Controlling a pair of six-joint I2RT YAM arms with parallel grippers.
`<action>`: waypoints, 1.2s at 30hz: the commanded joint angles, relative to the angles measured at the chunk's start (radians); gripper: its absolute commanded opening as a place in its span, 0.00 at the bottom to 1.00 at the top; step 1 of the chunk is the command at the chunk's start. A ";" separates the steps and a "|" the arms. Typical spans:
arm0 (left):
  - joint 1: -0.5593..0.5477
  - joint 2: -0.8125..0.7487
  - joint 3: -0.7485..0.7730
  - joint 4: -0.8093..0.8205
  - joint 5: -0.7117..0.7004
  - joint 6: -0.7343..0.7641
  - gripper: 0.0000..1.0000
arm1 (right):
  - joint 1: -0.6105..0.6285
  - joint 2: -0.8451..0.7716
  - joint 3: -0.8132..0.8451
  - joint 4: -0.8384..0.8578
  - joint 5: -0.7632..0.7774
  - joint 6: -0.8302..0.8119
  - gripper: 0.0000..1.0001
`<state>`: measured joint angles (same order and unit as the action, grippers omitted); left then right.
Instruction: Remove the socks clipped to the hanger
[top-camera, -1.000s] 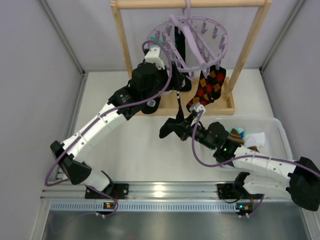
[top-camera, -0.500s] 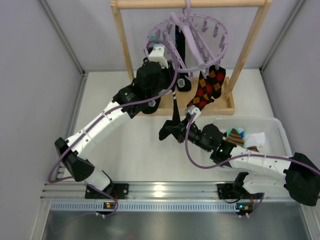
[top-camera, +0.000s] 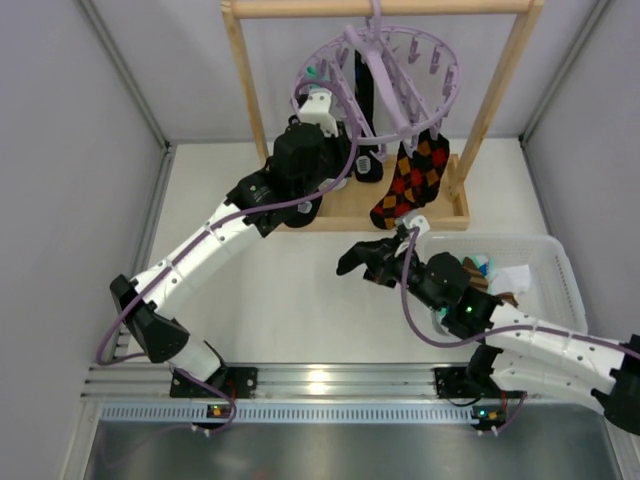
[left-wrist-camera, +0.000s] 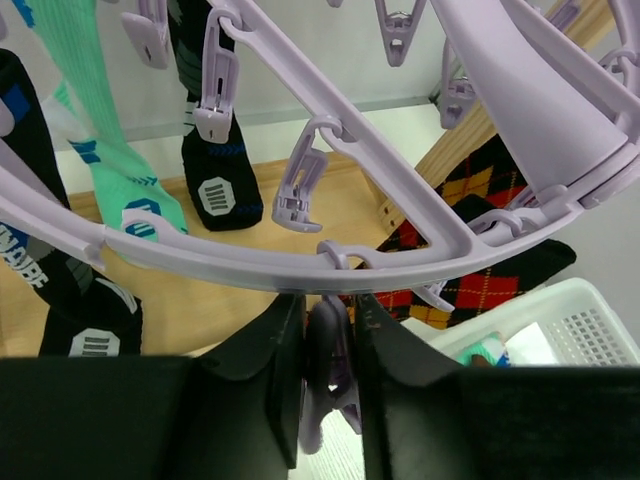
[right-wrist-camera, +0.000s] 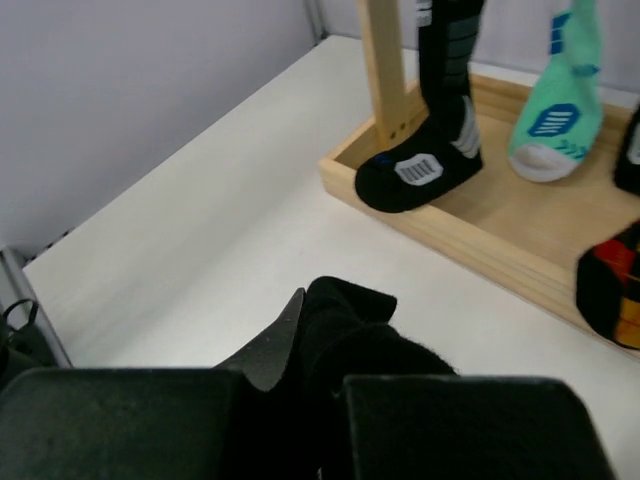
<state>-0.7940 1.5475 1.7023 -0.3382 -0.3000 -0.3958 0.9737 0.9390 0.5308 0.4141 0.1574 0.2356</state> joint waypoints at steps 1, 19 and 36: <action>0.002 -0.023 0.010 0.042 0.028 -0.018 0.31 | 0.016 -0.136 0.067 -0.274 0.226 0.005 0.00; 0.003 -0.452 -0.484 -0.022 -0.123 -0.054 0.98 | -0.414 -0.042 0.578 -1.327 0.558 0.156 0.00; 0.003 -0.618 -0.552 -0.139 -0.191 -0.100 0.98 | -0.573 -0.032 0.107 -0.911 0.246 0.370 0.05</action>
<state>-0.7918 0.9821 1.1587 -0.4782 -0.4873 -0.4713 0.4175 0.9131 0.6712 -0.6556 0.4824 0.5316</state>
